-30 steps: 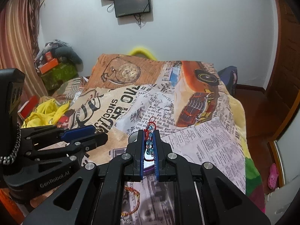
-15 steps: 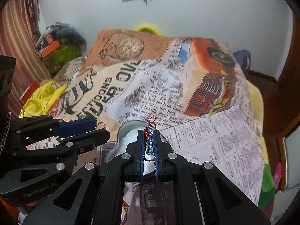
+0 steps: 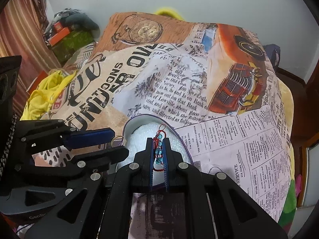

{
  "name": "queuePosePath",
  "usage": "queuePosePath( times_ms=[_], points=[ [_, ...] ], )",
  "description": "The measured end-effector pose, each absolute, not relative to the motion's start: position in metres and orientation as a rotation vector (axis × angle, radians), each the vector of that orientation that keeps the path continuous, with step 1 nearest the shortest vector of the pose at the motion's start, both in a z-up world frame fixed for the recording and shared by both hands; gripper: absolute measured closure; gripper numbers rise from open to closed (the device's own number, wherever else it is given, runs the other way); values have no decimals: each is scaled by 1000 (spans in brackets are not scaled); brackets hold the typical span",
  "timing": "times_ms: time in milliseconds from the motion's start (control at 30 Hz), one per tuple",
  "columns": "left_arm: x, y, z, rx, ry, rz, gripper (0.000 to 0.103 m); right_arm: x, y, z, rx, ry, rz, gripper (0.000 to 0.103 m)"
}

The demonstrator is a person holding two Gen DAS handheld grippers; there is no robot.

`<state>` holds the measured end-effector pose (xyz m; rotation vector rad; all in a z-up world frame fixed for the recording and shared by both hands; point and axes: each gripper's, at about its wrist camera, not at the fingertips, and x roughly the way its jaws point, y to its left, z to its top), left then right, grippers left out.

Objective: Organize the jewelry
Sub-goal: 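Open the right tool to drop the earring into the tin while the left tool releases the ring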

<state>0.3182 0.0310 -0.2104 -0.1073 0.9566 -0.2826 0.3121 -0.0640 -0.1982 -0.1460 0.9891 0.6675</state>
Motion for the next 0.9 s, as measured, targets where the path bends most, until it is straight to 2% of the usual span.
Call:
queuePosePath(
  times_ms=[167,400,833,900],
  points=[
    [316,33,-208,-101,959,-272,78,313,-67,-198,-131,1013,663,95],
    [300,39,-184,-81,914,-237,78,305,-71,-185,-134,987,630,84],
    [251,37,-146,-52,871,-209,78,264,-83,-143,-150,895,562,81],
    [244,37,-144,-51,871,-208,78,255,-85,-138,-153,882,556,77]
  ],
)
